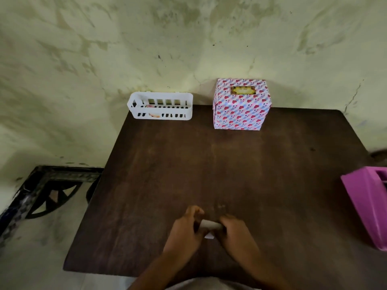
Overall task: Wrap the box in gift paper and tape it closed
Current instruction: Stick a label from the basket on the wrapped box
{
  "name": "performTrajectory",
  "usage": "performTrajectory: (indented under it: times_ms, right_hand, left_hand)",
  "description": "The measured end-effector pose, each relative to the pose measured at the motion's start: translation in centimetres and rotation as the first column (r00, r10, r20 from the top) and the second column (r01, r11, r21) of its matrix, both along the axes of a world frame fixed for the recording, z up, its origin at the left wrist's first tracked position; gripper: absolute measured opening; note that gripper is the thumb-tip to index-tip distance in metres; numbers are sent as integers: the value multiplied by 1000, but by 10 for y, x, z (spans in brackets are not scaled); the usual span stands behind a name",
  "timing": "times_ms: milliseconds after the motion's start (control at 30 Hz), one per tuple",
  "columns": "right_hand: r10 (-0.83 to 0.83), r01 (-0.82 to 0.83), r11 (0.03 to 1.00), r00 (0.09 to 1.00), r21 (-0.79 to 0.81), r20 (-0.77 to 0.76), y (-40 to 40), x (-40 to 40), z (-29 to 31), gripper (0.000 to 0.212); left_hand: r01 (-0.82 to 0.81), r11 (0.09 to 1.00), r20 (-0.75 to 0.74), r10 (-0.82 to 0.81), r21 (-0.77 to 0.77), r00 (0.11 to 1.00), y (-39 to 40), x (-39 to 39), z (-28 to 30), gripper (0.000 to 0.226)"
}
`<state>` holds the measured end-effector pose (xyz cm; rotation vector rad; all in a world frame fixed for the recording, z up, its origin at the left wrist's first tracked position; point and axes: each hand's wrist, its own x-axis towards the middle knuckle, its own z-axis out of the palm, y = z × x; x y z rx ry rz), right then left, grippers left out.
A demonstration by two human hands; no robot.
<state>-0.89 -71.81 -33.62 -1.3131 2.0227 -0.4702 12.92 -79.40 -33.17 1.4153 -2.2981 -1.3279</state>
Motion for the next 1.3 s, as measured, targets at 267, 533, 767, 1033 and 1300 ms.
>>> performTrajectory:
  times_ms: [267, 533, 767, 1033, 1300]
  right_hand:
    - [-9, 69, 989, 913, -133, 408, -51, 28, 31, 11]
    - [21, 101, 976, 838, -193, 545, -98, 96, 55, 15]
    - [-67, 224, 950, 824, -215, 563, -143, 208, 56, 27]
    - [-132, 319, 931, 751, -180, 647, -175, 340, 76, 15]
    - [-47, 314, 895, 773, -317, 633, -195, 388, 87, 13]
  left_hand:
    - [-214, 973, -117, 223, 85, 968, -24, 41, 39, 20]
    - [-298, 952, -206, 305, 66, 930, -64, 108, 58, 15]
    - [-322, 945, -286, 323, 51, 902, -112, 214, 58, 14]
    - [-226, 974, -301, 210, -18, 930, -149, 344, 82, 26]
    - [-282, 959, -330, 260, -18, 907, -173, 396, 93, 13]
